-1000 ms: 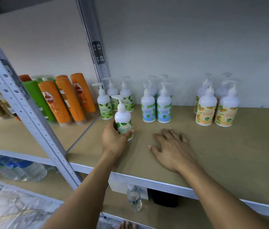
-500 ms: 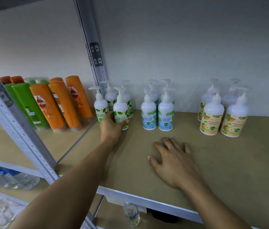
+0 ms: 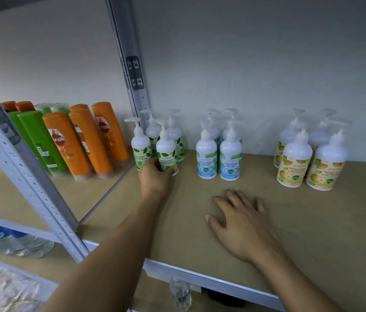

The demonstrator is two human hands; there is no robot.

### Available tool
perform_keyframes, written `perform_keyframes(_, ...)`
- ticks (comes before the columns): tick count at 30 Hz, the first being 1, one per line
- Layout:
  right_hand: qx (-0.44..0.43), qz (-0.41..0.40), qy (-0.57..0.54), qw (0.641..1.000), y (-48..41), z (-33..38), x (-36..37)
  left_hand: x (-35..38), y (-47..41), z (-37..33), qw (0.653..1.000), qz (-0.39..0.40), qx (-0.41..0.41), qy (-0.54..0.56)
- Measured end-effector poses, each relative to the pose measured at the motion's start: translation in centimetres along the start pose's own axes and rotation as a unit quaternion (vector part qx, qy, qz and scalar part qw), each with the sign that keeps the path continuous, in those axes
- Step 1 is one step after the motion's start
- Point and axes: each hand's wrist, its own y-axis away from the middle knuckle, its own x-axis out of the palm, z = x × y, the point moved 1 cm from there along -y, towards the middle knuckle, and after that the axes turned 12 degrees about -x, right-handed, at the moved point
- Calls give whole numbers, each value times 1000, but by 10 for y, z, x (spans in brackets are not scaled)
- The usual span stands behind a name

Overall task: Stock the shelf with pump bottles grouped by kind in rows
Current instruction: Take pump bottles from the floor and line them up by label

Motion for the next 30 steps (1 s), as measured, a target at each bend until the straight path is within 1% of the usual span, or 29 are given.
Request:
perform_keyframes(13,4,5,3,1000,-1,1,0,0,-3,0,1000,-20,-8,0)
perform_keyframes(30,4,8,2,1000,-1,1,-1,0,1,-5,999,-18,-27,15)
